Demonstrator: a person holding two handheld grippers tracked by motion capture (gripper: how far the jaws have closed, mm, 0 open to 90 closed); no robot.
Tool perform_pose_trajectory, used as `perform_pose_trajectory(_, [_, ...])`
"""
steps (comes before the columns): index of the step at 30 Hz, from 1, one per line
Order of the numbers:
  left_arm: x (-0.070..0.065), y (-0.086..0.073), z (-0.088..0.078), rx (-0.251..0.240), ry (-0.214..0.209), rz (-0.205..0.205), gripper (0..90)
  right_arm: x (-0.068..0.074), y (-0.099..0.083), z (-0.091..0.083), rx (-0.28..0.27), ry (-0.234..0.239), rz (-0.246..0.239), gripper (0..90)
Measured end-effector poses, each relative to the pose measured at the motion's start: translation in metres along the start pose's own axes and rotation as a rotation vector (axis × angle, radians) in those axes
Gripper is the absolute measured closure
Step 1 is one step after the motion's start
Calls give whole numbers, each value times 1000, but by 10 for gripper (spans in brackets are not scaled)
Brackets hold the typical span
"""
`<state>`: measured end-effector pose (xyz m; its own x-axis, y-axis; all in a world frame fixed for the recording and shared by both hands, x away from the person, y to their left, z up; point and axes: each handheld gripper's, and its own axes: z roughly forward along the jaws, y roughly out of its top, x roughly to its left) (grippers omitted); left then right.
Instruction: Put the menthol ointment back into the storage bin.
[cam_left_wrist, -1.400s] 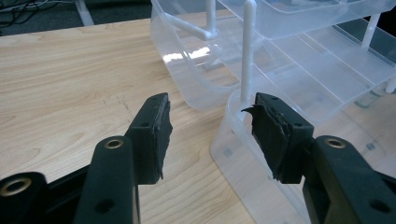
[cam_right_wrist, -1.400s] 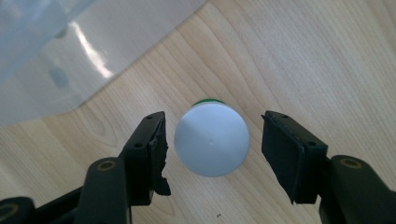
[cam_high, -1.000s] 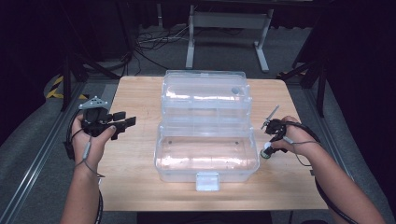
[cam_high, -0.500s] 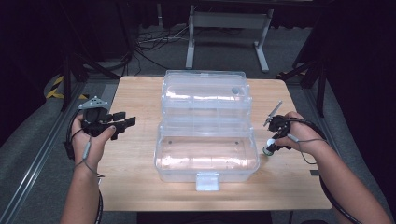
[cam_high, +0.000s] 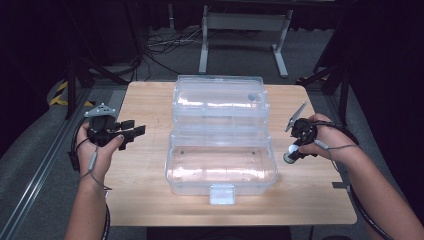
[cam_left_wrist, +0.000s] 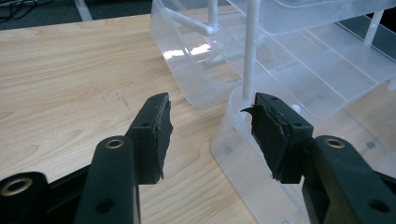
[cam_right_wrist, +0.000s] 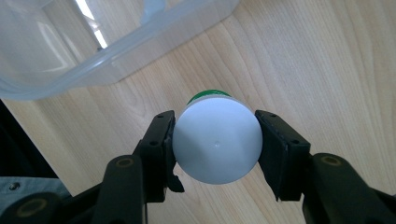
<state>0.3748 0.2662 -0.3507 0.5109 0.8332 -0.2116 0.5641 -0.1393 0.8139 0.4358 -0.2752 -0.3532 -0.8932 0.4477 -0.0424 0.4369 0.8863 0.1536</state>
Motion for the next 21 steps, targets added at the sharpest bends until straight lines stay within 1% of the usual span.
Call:
perform_pose_trajectory(1, [0,0,0,1,-1,1,478,1,0,-3,-5,1,4,504])
perform_pose_trajectory(3, [0,0,0,2,-3,2,477,4,1,-8,-6,-5,-9,505])
perform_pose_trajectory(5, [0,0,0,1,-3,1,477,6,2,-13,-3,-6,-13,505])
perform_pose_trajectory(6, [0,0,0,1,-3,1,477,7,2,-16,-13,-7,-19,505])
perform_pose_trajectory(8, [0,0,0,2,-3,0,477,10,4,-21,-11,-9,-21,505])
perform_pose_trajectory(12, [0,0,0,2,-3,2,477,15,7,-29,-22,-5,-38,505])
perform_pose_trajectory(14, [0,0,0,4,-3,3,477,17,9,-33,-26,-5,-39,505])
perform_pose_trajectory(16, [0,0,1,4,-3,2,476,18,11,-36,-31,-6,-51,505])
perform_pose_trajectory(18, [0,0,2,5,-8,0,477,21,14,-40,-19,-12,-75,505])
perform_pose_trajectory(20, [0,0,2,9,-7,3,476,23,16,-42,-19,-12,-77,505])
perform_pose_trajectory(21, [0,0,2,9,-6,3,477,25,19,-45,-30,-4,-95,505])
